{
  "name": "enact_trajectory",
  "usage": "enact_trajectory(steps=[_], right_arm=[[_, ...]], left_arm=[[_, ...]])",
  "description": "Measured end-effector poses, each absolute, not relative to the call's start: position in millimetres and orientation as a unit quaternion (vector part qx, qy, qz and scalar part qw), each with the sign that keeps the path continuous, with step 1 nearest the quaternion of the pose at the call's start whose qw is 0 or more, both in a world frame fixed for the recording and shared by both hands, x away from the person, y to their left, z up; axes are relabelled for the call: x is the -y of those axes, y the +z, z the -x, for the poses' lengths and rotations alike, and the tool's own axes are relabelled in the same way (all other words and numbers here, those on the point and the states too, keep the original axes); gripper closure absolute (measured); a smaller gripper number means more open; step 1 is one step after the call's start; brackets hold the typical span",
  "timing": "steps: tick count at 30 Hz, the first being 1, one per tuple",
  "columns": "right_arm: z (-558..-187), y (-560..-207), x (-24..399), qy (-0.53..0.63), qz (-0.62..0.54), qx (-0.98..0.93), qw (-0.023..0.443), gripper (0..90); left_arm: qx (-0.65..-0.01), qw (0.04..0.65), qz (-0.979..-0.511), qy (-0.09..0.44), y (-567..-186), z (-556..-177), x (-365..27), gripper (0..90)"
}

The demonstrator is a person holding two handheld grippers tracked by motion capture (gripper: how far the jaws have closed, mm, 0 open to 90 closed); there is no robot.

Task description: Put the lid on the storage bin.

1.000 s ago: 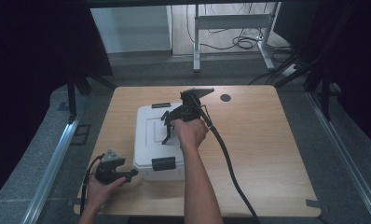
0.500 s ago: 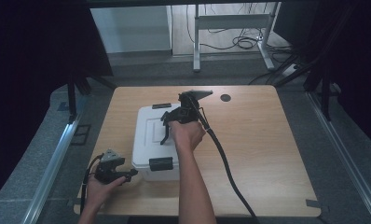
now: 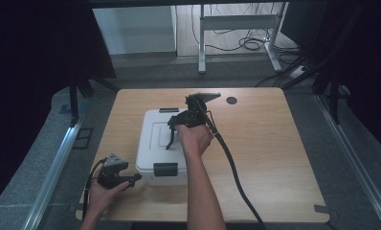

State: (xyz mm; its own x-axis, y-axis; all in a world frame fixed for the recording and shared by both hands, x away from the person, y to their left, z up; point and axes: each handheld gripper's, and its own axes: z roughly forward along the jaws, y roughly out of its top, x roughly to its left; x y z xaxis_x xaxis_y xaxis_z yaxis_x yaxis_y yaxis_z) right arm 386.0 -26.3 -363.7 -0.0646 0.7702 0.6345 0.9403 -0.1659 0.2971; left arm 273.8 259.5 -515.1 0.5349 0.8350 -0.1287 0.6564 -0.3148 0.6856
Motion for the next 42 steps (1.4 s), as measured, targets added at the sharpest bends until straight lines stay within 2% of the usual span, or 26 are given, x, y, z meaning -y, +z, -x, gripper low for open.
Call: enact_trajectory(steps=[8,18,26,32,42], right_arm=[[-387.4,-366.8,30.6,-0.365,0.669,0.635,0.126,81.4],[-387.2,-354.0,42.9,-0.382,0.618,0.677,0.120,68.2],[-386.0,-354.3,60.9,-0.392,0.576,0.711,0.098,59.6],[-383.8,-362.2,77.2,-0.403,0.546,0.731,0.065,46.5],[-369.2,-376.2,113.4,-0.431,0.515,0.740,0.025,40.5]], left_arm=[[-0.465,0.354,-0.802,0.126,-515.7,-274.2,-259.1,24.1],[-0.468,0.346,-0.802,0.132,-516.6,-274.5,-259.0,24.1],[-0.472,0.338,-0.803,0.136,-518.0,-269.5,-260.5,24.1],[-0.475,0.336,-0.800,0.143,-516.4,-269.1,-261.7,24.0],[-0.468,0.333,-0.805,0.147,-516.7,-264.2,-259.0,24.0]])
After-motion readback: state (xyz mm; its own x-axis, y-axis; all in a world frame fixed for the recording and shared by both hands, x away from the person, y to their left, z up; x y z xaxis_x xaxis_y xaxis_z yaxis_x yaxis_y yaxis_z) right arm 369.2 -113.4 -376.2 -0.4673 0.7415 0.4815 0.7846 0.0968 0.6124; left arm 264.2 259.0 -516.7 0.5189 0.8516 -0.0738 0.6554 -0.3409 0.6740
